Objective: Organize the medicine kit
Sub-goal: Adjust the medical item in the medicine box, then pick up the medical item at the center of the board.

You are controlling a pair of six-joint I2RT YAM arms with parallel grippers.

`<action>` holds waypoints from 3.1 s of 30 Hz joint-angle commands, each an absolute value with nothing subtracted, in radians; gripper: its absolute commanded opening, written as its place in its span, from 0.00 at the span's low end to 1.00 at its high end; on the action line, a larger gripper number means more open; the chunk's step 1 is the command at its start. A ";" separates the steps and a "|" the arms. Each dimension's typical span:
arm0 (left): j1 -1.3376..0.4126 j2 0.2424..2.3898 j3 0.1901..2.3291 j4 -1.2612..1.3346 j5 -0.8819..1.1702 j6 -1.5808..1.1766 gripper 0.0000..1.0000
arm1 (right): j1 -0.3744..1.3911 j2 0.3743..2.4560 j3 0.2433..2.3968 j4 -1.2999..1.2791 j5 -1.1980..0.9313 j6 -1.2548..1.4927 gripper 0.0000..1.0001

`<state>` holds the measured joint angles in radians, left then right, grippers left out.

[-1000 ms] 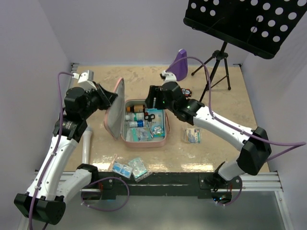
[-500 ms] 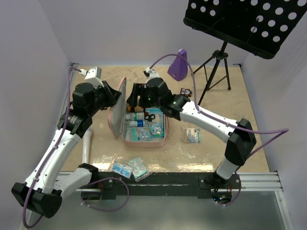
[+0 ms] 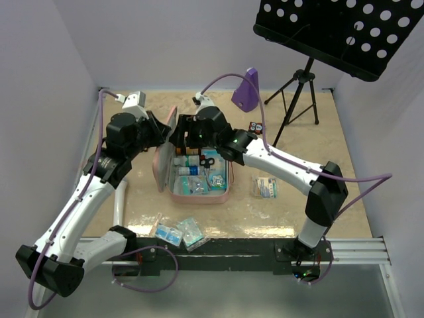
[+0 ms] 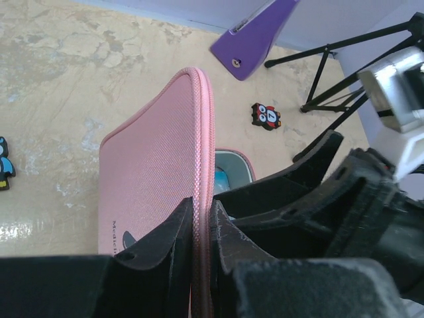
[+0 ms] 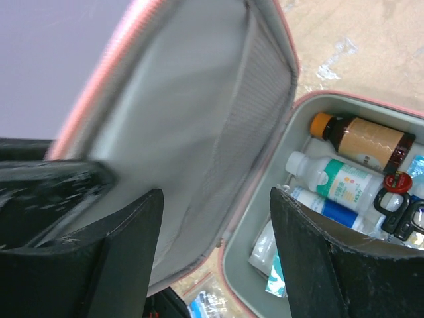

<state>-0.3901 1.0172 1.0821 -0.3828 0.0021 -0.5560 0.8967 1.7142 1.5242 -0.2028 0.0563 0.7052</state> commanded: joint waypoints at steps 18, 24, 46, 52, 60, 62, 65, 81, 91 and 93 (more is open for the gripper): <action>-0.431 1.032 1.124 -0.429 -0.159 -0.523 0.00 | 0.868 1.652 1.441 -0.253 0.129 0.707 0.69; -0.431 1.035 1.117 -0.420 -0.155 -0.519 0.00 | 0.864 1.614 1.419 -0.236 0.109 0.709 0.69; -0.430 1.005 1.086 -0.397 -0.158 -0.506 0.00 | 0.595 1.200 0.855 -0.414 0.351 0.775 0.73; -0.430 0.985 1.051 -0.370 -0.153 -0.499 0.00 | 0.594 1.207 0.787 -0.440 0.330 0.788 0.68; -0.430 0.965 1.008 -0.353 -0.135 -0.492 0.00 | 0.598 1.296 0.793 -0.428 0.301 0.747 0.61; -0.430 0.959 0.999 -0.345 -0.132 -0.494 0.00 | 0.603 1.314 0.790 -0.426 0.285 0.739 0.61; -0.430 0.957 0.989 -0.337 -0.123 -0.500 0.00 | 0.621 1.351 0.801 -0.434 0.304 0.741 0.63; -0.430 0.966 0.973 -0.336 -0.127 -0.492 0.00 | 0.647 1.465 0.795 -0.440 0.322 0.750 0.56; -0.430 0.959 0.959 -0.336 -0.133 -0.483 0.00 | 0.652 1.499 0.795 -0.446 0.291 0.738 0.42; -0.430 0.959 0.956 -0.333 -0.129 -0.483 0.00 | 0.652 1.493 0.793 -0.443 0.290 0.736 0.33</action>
<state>-0.4332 0.9508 0.9878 -0.3012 -0.1287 -0.5117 0.6472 1.5032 0.7906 -0.4416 0.2951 0.7395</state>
